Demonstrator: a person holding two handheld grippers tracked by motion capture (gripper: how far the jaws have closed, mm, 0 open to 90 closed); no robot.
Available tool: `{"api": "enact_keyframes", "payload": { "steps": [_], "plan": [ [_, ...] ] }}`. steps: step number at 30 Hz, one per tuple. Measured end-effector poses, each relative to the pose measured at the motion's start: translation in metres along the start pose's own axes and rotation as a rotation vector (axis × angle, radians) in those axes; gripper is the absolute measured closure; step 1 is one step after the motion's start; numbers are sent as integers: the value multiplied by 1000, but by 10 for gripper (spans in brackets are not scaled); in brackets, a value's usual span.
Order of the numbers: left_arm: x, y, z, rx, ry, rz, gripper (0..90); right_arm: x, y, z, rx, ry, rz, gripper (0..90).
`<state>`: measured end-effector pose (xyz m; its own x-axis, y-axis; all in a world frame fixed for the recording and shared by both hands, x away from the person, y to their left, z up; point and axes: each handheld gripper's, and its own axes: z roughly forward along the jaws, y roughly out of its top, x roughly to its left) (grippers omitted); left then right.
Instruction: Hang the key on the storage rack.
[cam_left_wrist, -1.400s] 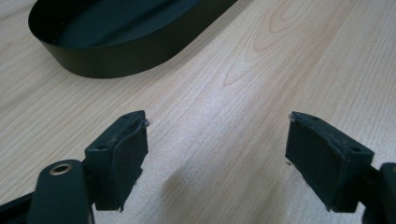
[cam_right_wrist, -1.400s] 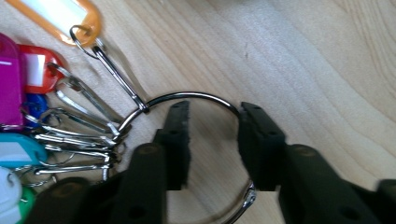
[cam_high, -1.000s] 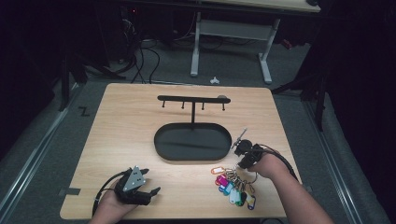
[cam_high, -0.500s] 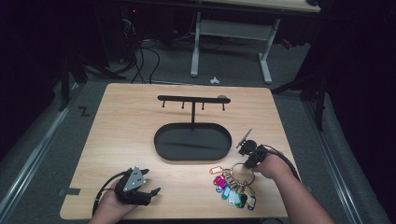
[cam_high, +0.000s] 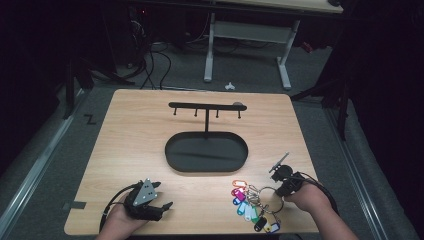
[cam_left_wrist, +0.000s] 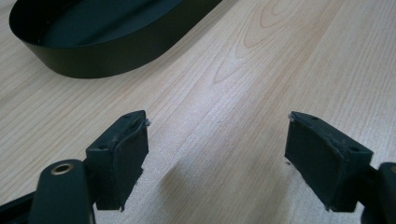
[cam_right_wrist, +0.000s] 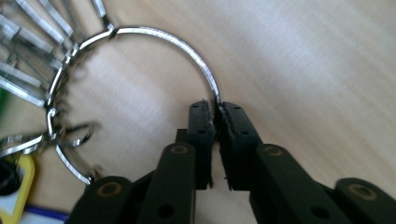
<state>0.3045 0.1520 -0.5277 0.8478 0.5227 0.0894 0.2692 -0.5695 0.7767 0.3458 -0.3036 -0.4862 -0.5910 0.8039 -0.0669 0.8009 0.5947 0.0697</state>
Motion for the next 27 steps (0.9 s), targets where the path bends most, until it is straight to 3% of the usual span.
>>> {"api": "enact_keyframes", "payload": {
  "steps": [3, 9, 12, 13, 14, 18, 20, 24, 27],
  "plan": [
    [0, 0, 1, 3, -1, 1, 220, 3, -1, -4, -5, 6, -21, 757],
    [-1, 1, 2, 7, -4, 5, 221, 10, 16, -7, -31, 7, -92, 682],
    [0, 0, 2, 5, -4, 1, 221, 13, 33, -1, 5, -1, -162, 664],
    [0, 0, 2, 5, -4, 1, 222, 13, 33, -1, 5, -1, -162, 664],
    [0, -1, 1, 6, -5, 3, 222, 13, 40, 2, 40, 14, -189, 656],
    [1, -1, -1, 3, -5, -1, 223, 12, 47, 4, 72, 61, -212, 672],
    [1, -1, -1, 2, -4, -1, 223, 10, 48, 4, 79, 65, -206, 727],
    [0, -1, -1, -1, -3, 1, 224, 6, 46, 4, 68, 76, -194, 858],
    [0, -1, 0, 3, -6, 3, 224, 7, 43, 3, 44, 69, -194, 862]
  ]
}}
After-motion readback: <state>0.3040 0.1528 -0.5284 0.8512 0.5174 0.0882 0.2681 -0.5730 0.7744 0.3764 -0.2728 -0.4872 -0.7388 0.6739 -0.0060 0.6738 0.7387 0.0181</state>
